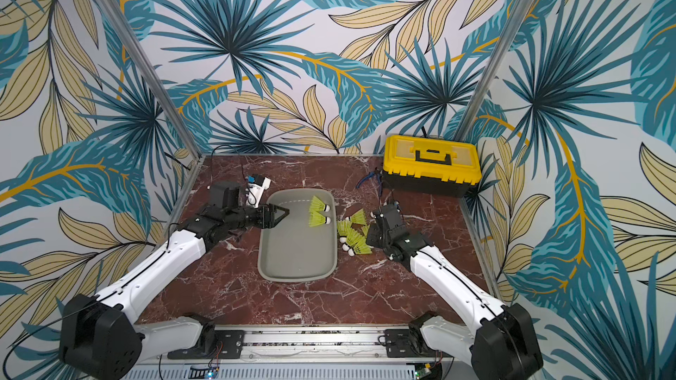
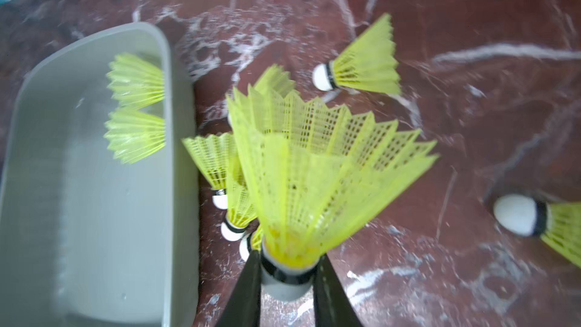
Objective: Put the shuttlecocks into the storage box
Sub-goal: Pick up the shuttlecock at the center of the board, then place the shuttlecock in the storage box.
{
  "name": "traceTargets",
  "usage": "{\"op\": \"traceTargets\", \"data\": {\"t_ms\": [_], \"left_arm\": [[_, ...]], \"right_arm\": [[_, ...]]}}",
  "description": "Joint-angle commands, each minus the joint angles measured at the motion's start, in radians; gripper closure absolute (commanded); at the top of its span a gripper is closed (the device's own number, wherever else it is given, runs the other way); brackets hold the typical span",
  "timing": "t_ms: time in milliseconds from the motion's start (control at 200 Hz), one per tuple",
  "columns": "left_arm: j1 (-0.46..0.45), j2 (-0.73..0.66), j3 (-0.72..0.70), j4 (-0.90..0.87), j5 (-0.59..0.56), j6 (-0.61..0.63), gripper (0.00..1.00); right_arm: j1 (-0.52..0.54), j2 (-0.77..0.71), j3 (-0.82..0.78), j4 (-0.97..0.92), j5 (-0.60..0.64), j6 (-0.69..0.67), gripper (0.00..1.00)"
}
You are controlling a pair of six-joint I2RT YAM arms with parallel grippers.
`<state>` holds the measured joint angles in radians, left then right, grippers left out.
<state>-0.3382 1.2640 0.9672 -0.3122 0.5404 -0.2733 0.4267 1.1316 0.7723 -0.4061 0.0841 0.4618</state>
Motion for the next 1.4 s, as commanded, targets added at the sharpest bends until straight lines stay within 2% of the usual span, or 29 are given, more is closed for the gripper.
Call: {"op": "traceTargets", "data": {"t_ms": [0,260,576,977,1162,1392], "left_arm": [[-0.039,0.028,0.108,-0.025,0.08,0.08,0.36],[-0.079,0.106,0.254,-0.187,0.093,0.193,0.36],[-0.08,0.146,0.37,-0.346,0.121,0.311,0.35],[-0.082,0.198,0.466,-0.438,0.15,0.399,0.33],[-0.087,0.25,0.516,-0.468,0.211,0.447,0.32],[-0.106,0.345,0.606,-0.554,0.317,0.502,0.32]], "right_arm": [[0.006,-0.023,0.007,0.055,-0.173,-0.283,0.99],[0.005,-0.014,0.055,0.038,-0.395,-0.489,0.99],[0.004,0.071,0.125,-0.009,-0.536,-0.582,1.0],[0.007,0.171,0.212,-0.08,-0.644,-0.649,1.0],[0.014,0.212,0.243,-0.115,-0.71,-0.682,1.0],[0.032,0.264,0.283,-0.133,-0.732,-0.696,1.0]]}}
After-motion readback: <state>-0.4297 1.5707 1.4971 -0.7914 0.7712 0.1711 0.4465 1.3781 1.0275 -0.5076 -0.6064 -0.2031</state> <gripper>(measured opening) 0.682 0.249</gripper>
